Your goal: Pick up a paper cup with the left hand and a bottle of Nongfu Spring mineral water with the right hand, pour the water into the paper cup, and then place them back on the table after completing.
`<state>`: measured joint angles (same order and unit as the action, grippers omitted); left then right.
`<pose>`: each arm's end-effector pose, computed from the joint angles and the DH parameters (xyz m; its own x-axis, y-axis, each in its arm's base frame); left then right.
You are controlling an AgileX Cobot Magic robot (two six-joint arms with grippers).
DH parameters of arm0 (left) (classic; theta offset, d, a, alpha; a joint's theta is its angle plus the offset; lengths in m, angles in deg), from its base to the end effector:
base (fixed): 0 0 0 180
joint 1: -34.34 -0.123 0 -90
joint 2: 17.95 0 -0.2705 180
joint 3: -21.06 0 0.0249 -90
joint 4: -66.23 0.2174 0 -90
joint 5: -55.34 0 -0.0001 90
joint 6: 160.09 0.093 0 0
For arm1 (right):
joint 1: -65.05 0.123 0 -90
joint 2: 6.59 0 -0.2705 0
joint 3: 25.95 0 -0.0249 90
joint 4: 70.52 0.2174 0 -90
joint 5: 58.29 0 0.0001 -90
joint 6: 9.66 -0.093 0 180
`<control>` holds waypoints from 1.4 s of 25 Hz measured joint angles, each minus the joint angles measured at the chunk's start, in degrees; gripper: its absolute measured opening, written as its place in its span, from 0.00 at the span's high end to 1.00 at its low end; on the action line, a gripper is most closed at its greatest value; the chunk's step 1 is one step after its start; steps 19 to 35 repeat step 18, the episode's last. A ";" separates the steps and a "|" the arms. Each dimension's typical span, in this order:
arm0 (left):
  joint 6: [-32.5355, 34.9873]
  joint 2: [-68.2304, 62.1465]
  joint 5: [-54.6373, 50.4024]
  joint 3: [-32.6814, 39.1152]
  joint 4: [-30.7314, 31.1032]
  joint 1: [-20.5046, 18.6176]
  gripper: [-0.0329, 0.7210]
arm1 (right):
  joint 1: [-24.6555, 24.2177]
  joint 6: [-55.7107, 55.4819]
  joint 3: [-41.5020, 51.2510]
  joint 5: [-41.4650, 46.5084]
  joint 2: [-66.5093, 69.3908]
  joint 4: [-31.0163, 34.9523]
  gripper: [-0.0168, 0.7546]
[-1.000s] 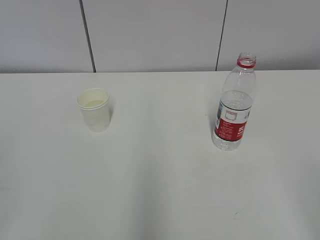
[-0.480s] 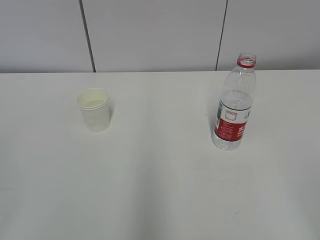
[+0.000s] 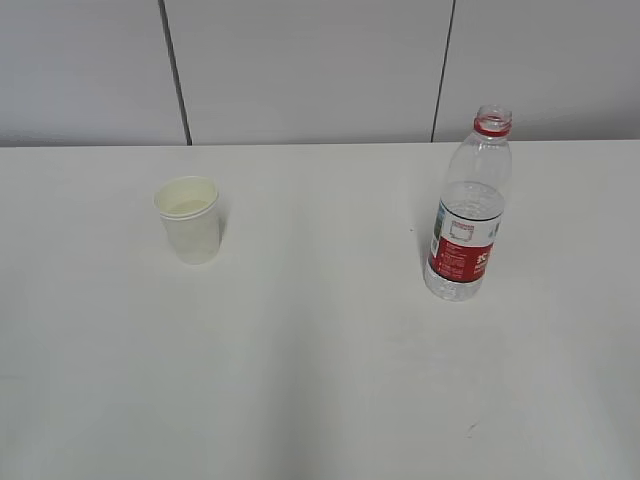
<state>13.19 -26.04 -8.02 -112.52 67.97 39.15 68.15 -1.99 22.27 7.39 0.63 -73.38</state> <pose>-0.0228 0.0045 0.2640 -0.4694 -0.0643 -0.8807 0.0114 0.9968 -0.0789 -0.0237 -0.0055 0.2528 -0.5072 -0.1814 -0.8425 -0.0943 0.9834 -0.1549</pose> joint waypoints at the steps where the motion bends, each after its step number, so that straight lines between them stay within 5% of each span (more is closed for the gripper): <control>1: 0.00 0.00 0.00 0.00 0.00 0.00 0.63 | -0.31 0.00 0.00 0.00 0.00 -0.03 0.24; 35: 0.00 0.00 0.00 0.00 0.00 0.00 0.63 | -0.41 0.00 0.00 0.00 0.00 -0.25 0.24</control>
